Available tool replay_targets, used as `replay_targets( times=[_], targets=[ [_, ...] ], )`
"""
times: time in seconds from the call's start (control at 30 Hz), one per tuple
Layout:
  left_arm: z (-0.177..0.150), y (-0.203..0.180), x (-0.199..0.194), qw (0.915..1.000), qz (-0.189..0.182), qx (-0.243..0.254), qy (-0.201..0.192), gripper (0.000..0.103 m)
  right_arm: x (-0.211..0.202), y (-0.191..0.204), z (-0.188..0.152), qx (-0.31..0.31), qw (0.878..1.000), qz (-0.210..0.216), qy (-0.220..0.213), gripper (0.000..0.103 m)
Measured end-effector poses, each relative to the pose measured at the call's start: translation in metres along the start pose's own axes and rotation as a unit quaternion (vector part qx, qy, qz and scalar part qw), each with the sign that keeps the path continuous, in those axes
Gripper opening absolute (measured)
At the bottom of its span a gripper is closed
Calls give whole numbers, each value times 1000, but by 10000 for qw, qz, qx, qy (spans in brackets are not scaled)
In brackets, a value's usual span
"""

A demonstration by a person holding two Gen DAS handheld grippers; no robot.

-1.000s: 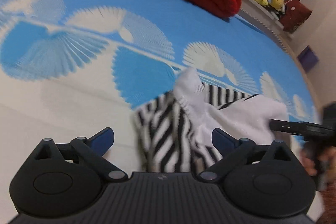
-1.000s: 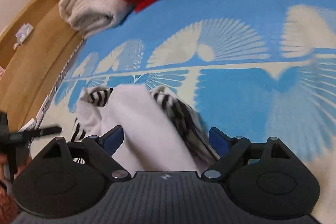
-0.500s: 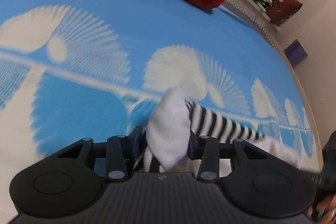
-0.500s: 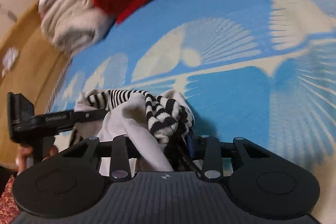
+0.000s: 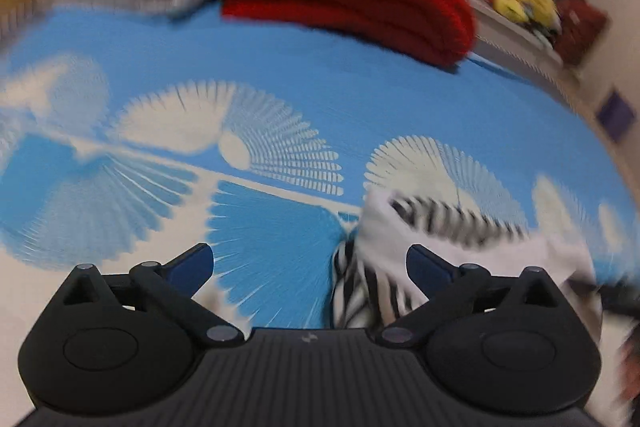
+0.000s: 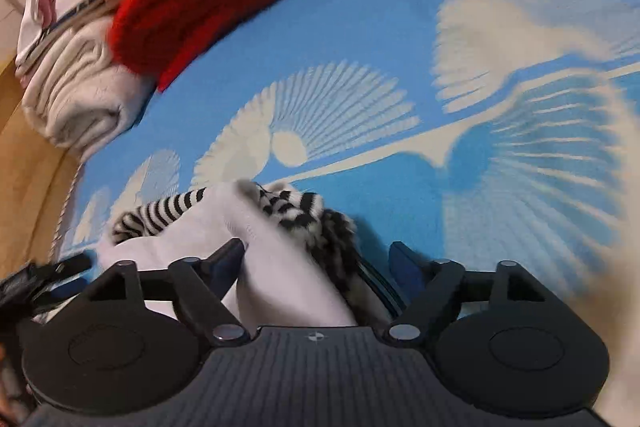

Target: Fold small clothes

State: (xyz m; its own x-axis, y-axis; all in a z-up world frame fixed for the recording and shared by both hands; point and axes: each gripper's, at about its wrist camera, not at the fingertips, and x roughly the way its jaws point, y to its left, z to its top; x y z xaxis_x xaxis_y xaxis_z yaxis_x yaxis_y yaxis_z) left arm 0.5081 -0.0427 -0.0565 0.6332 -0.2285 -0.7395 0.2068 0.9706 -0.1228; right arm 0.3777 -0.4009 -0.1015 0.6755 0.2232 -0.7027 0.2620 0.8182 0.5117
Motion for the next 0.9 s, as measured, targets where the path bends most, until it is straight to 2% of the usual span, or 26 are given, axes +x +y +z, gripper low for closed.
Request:
replay_targets(
  times=[0.07, 0.1, 0.17, 0.23, 0.3, 0.37, 0.43, 0.5, 0.6, 0.67, 0.77, 0.9],
  targets=[
    [-23, -21, -41, 9977, 378, 506, -264, 103, -47, 6, -15, -301, 9982, -335, -386, 88],
    [-44, -33, -67, 9946, 476, 809, -437, 103, -80, 11, -29, -598, 9948, -471, -683, 91],
    [-82, -55, -100, 9904, 604, 1119, -540, 103, -131, 24, -64, -1087, 9847, -744, -1139, 95],
    [-129, -77, -133, 9896, 706, 1106, -589, 103, -171, 34, -110, -1525, 9737, -769, -1507, 101],
    [-172, -89, -156, 9936, 551, 849, -492, 103, -197, 40, -160, -1846, 9633, -807, -1772, 102],
    [-206, -95, -170, 9960, 468, 649, -405, 103, -210, 41, -207, -2056, 9526, -980, -2014, 102],
    [-237, -100, -179, 9954, 634, 612, -365, 103, -214, 40, -248, -2159, 9412, -1310, -2246, 102],
    [-263, -104, -185, 9933, 793, 721, -428, 103, -213, 41, -269, -2287, 9369, -1556, -2137, 102],
    [-284, -105, -186, 9926, 916, 719, -355, 103, -217, 43, -285, -2450, 9357, -1477, -2067, 102],
    [-285, -104, -187, 9951, 703, 603, -355, 103, -218, 44, -293, -2476, 9334, -1503, -2118, 102],
    [-284, -105, -188, 9931, 795, 652, -557, 103, -210, 47, -296, -2363, 9403, -1449, -1975, 102],
    [-280, -106, -183, 9932, 786, 657, -553, 103, -202, 49, -294, -2198, 9489, -1285, -1862, 102]
  ],
)
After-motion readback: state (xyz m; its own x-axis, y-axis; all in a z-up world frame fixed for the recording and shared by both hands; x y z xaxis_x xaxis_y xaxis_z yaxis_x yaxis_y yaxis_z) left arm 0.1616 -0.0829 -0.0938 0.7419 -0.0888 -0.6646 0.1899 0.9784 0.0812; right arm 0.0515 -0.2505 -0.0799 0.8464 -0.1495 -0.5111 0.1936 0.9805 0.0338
